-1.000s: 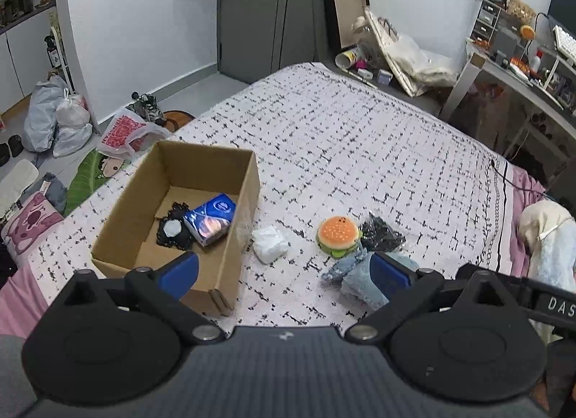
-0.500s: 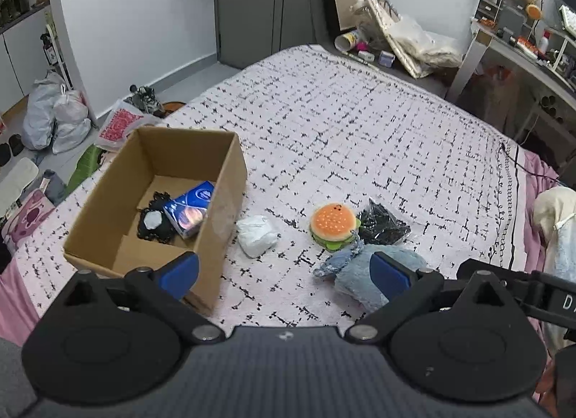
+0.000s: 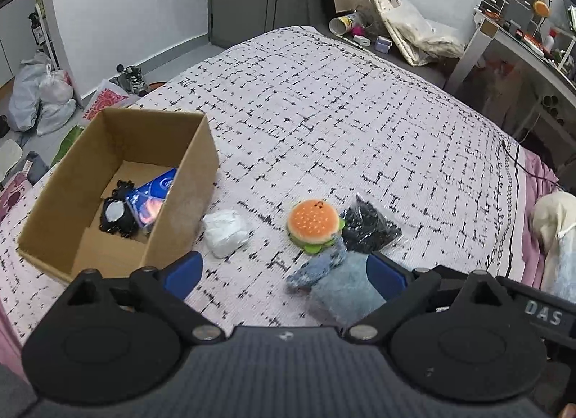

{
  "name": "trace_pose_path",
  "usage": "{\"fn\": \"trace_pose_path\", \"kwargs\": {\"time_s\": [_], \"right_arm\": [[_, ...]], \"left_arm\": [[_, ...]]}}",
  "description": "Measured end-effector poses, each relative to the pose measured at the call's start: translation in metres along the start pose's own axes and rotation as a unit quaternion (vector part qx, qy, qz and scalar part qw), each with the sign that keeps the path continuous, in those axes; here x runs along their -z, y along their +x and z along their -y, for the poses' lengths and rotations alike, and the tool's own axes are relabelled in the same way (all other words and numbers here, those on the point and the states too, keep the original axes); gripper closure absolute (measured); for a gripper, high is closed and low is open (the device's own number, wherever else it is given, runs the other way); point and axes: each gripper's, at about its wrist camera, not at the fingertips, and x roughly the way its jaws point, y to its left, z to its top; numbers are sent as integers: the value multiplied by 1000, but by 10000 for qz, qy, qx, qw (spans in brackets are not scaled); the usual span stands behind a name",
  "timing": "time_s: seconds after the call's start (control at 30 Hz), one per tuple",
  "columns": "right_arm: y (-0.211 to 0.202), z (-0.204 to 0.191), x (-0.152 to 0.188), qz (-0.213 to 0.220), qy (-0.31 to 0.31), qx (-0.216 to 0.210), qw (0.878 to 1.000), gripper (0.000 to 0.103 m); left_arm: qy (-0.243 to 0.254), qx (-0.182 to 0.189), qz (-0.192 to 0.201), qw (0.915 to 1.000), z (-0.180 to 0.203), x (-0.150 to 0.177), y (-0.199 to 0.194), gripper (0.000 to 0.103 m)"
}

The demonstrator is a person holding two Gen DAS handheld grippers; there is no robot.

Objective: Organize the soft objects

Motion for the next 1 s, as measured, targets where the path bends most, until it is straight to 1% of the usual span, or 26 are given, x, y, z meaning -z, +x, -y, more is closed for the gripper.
{"fn": "trace_pose_path", "kwargs": {"time_s": [0.1,0.2,0.33,0.37,0.43,0.5,0.67,0.77,0.9,1.0], "right_arm": [[11,9,-3,-84,276,-8,9996,36],[20,19,-3,-137,577,3,9982,40],[30,31,-3,-245,1018,-93,9945,52],[32,34,-3,-274,1110,-109,9934,54],[35,38,-2,-335,1288,-189,9909,61],[37,40,-1,-399,1394,-289,9890,62],[38,31,3,-584,1231,-437,9897,62],[39,30,10,-643,1302,-535,9879,64],[34,26,17,-687,1303,-586,9874,65],[30,25,20,-702,1318,-573,9871,65]], "left_arm": [[-32,61,-2,10000,2,-3,5,10],[-149,138,-46,9998,2,-6,11,18],[-532,356,-250,9976,-3,-8,19,35],[-576,393,-288,9971,-4,-8,20,39],[-612,448,-321,9966,-4,-8,22,42],[-637,478,-329,9963,-4,-8,23,44],[-745,579,-411,9947,-6,-6,25,47],[-855,660,-494,9929,-8,-3,25,48],[-1222,862,-769,9858,-13,9,28,50],[-1431,942,-968,9805,-16,19,33,56]]}}
